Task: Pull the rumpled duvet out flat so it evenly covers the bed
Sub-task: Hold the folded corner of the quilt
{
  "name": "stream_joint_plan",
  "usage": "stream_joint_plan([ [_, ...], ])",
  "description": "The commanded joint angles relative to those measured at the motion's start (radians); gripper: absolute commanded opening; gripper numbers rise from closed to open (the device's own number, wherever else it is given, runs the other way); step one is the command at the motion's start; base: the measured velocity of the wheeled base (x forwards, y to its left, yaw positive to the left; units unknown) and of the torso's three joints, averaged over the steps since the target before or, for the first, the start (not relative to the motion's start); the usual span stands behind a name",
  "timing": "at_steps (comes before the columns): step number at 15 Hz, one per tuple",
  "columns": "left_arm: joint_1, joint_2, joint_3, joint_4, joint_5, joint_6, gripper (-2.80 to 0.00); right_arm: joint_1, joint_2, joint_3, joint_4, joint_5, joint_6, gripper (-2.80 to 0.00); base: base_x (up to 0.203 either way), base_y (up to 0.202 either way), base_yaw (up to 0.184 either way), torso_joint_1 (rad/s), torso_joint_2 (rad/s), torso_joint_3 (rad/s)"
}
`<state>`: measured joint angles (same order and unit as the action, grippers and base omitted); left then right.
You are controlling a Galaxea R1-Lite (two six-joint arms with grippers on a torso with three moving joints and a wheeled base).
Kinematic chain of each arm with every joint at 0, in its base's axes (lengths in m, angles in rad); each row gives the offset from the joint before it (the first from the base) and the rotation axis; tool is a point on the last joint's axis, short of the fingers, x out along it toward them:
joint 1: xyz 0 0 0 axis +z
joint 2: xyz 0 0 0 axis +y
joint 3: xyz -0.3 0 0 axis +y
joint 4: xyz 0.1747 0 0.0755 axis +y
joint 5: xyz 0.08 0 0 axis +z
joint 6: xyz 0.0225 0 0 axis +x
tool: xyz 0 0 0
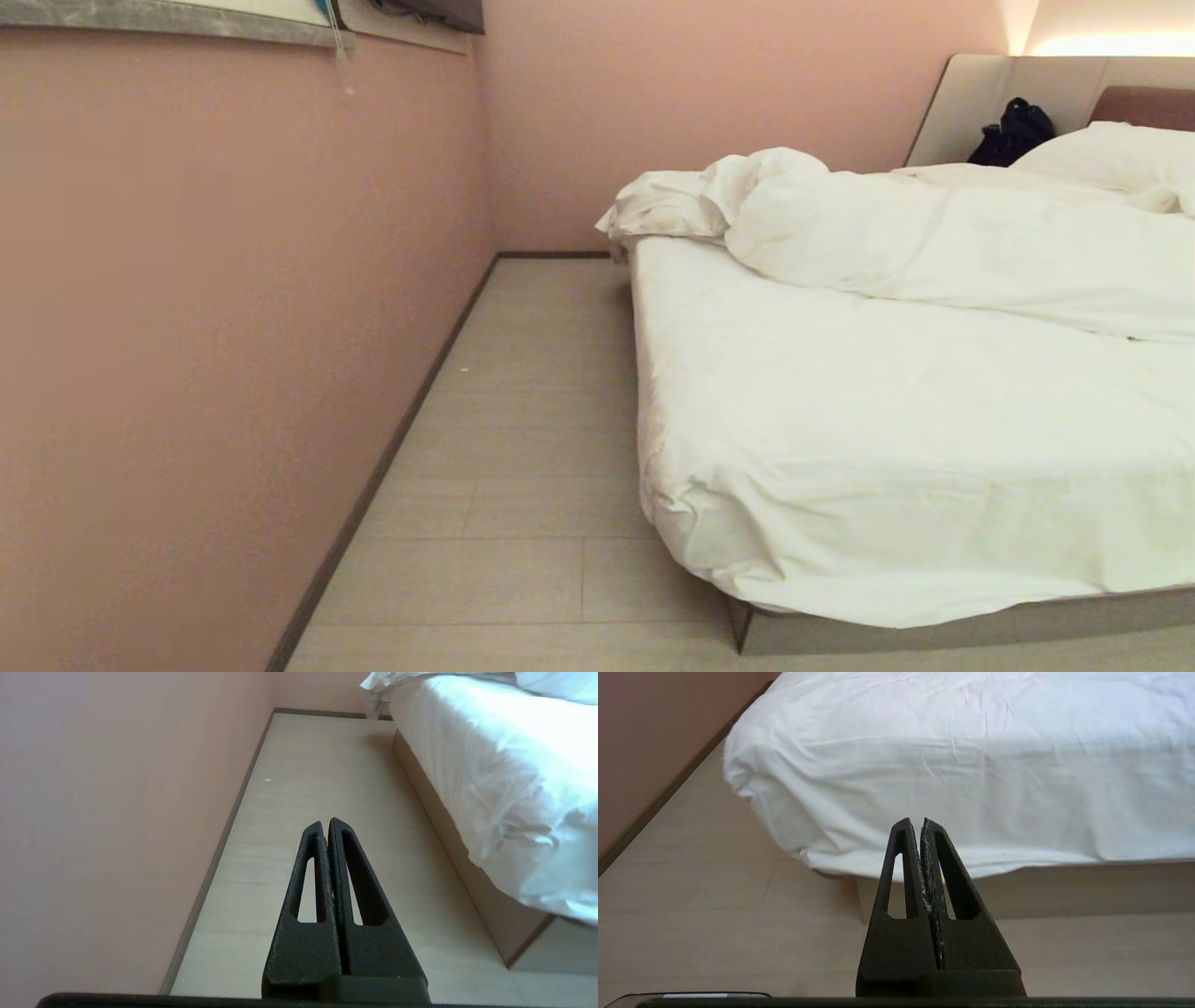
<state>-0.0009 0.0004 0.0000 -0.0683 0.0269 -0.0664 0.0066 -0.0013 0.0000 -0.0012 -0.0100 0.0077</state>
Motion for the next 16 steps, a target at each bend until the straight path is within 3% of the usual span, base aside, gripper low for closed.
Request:
stream_joint_plan([
  [1, 0.001, 0.0, 0.0, -0.001, 0.001, -0.001, -2.8, 0.001, 0.001, 0.0, 0.0, -0.001, 0.0, -2.8, 0.2, 0.0, 0.0, 0.005, 0.0, 0.002],
  [4, 0.001, 0.0, 0.0, -0.001, 0.001, -0.002, -2.8, 0.001, 0.001, 0.0, 0.0, -0.001, 0.0, -2.8, 0.134, 0.0, -0.001, 0.006, 0.0, -0.001],
  [16, -0.001, 0.0, 0.0, 0.001, -0.001, 0.007, -2.8, 0.0, 0.001, 0.0, 0.0, 0.001, 0.0, -2.8, 0.0, 0.0, 0.0, 0.0, 0.0, 0.0],
])
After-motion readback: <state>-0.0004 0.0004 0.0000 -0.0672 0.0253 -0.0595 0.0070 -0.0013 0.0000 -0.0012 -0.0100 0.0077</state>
